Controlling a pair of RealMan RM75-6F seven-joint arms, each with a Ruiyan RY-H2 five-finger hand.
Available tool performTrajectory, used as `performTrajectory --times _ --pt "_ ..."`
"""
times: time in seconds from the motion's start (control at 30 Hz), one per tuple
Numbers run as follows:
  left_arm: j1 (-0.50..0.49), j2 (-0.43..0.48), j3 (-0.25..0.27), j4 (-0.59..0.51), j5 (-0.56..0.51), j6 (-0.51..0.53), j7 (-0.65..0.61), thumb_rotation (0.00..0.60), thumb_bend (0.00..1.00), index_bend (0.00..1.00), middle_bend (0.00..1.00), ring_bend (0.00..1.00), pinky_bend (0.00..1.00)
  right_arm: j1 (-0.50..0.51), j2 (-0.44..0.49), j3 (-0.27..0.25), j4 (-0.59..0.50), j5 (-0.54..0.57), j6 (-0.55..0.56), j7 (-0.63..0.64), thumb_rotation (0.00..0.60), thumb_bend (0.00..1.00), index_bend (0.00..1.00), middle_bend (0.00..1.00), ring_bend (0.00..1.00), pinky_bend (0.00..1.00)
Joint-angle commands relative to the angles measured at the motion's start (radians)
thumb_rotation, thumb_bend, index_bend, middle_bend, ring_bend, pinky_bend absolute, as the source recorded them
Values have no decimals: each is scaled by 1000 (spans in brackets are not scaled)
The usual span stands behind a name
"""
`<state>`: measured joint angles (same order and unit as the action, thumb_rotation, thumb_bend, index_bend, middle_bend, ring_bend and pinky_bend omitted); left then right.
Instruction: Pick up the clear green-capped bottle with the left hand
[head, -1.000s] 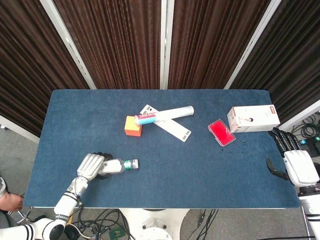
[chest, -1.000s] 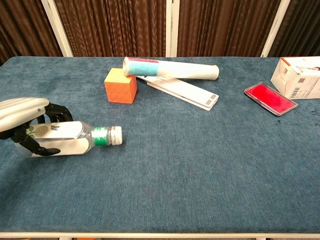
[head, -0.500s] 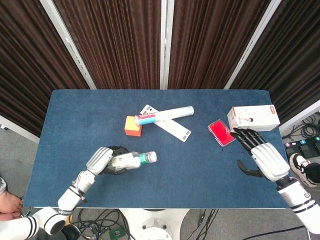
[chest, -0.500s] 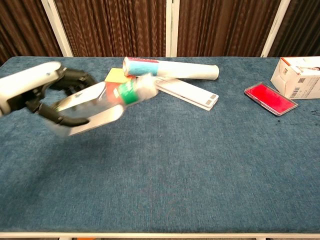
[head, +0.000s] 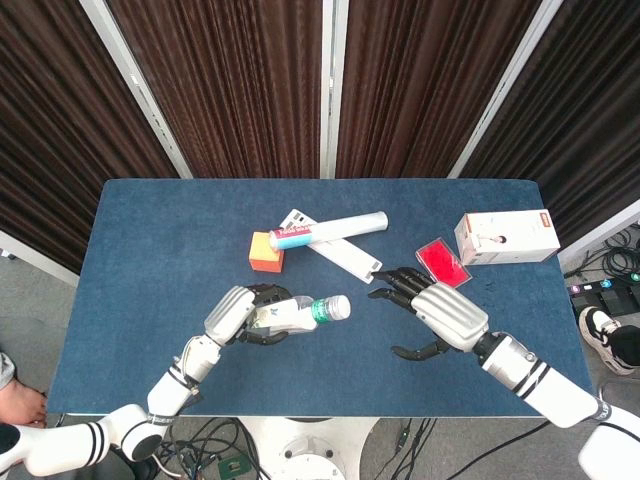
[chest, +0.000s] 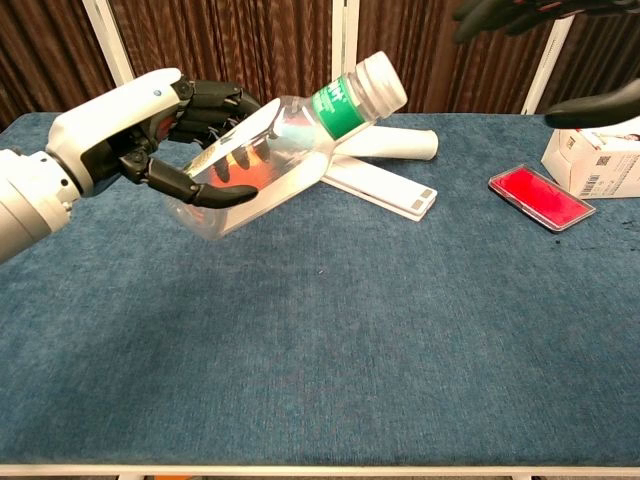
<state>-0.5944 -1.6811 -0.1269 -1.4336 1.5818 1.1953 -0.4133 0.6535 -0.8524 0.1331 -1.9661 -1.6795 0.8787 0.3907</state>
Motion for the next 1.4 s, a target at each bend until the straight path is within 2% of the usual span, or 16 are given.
performTrajectory --times 0.03,0.63,1.13,1.4 --pt "-1 -3 -1 -11 -10 2 10 600 447 491 515 421 483 15 -11 4 -4 19 -13 -9 480 195 177 0 0 0" --pt "-8 -12 19 -14 -26 -1 32 600 447 491 515 422 481 99 -81 -3 23 122 -126 -50 480 195 177 0 0 0" --pt "-14 -19 26 -8 -30 -2 33 600 446 492 515 421 481 123 -93 -6 22 142 -128 -59 480 195 177 0 0 0" --pt "-15 -18 29 -6 -34 -3 35 600 447 491 513 421 481 133 -92 -9 8 117 -117 -51 480 196 177 0 0 0"
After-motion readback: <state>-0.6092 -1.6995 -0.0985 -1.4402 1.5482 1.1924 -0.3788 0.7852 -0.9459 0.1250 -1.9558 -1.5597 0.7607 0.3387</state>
